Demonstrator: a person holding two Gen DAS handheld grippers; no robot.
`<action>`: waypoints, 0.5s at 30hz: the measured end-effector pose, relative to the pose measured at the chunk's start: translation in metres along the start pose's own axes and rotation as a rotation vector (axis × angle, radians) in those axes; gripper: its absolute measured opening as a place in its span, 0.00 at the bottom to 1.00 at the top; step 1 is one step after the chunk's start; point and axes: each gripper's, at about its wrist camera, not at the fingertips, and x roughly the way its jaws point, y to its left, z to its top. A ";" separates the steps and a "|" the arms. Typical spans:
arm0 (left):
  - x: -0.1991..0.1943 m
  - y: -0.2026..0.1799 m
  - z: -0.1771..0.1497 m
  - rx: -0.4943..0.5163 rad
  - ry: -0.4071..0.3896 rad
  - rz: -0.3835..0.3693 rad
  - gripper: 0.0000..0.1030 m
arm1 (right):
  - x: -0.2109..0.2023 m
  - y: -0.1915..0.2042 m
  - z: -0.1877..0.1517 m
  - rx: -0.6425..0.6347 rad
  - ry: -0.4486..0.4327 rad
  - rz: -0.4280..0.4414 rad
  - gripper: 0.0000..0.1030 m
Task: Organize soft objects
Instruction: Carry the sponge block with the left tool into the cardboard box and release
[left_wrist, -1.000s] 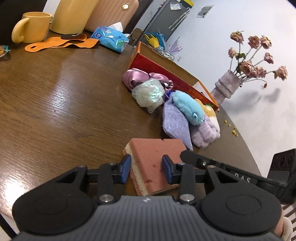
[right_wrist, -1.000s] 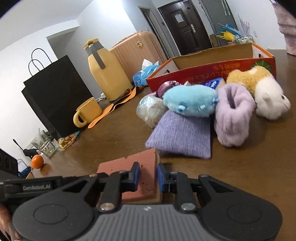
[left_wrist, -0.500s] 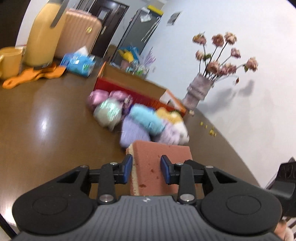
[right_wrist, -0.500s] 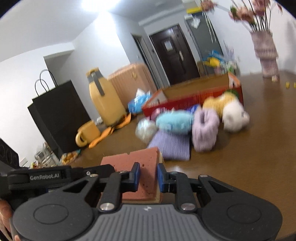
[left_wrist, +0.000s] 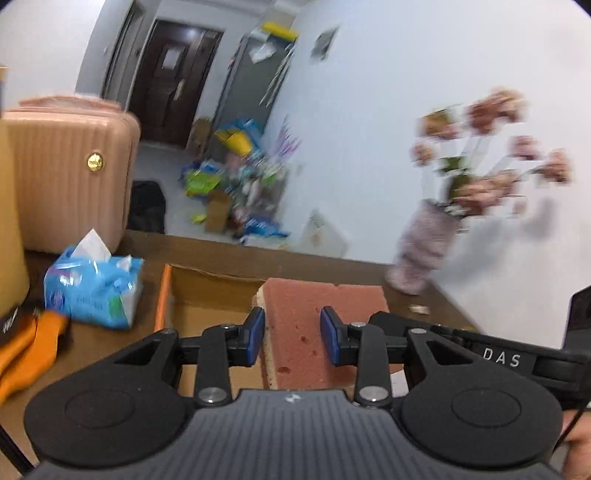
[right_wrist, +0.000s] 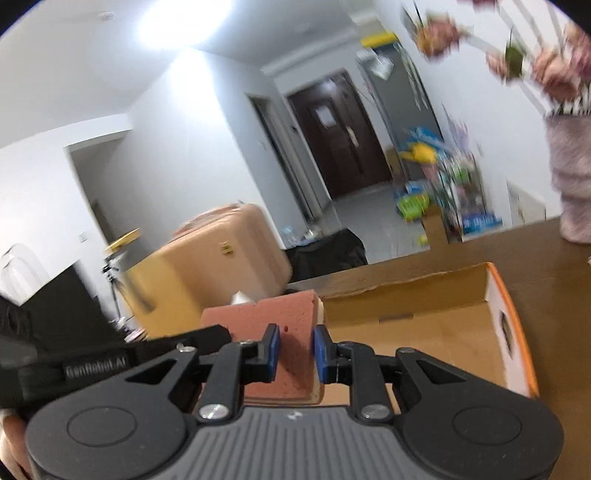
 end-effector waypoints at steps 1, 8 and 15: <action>0.025 0.010 0.013 -0.015 0.027 0.020 0.32 | 0.027 -0.007 0.012 0.008 0.028 -0.014 0.19; 0.160 0.051 0.026 0.079 0.229 0.214 0.32 | 0.191 -0.059 0.032 0.134 0.266 -0.105 0.19; 0.172 0.051 0.026 0.184 0.230 0.329 0.40 | 0.227 -0.064 0.018 0.116 0.333 -0.133 0.22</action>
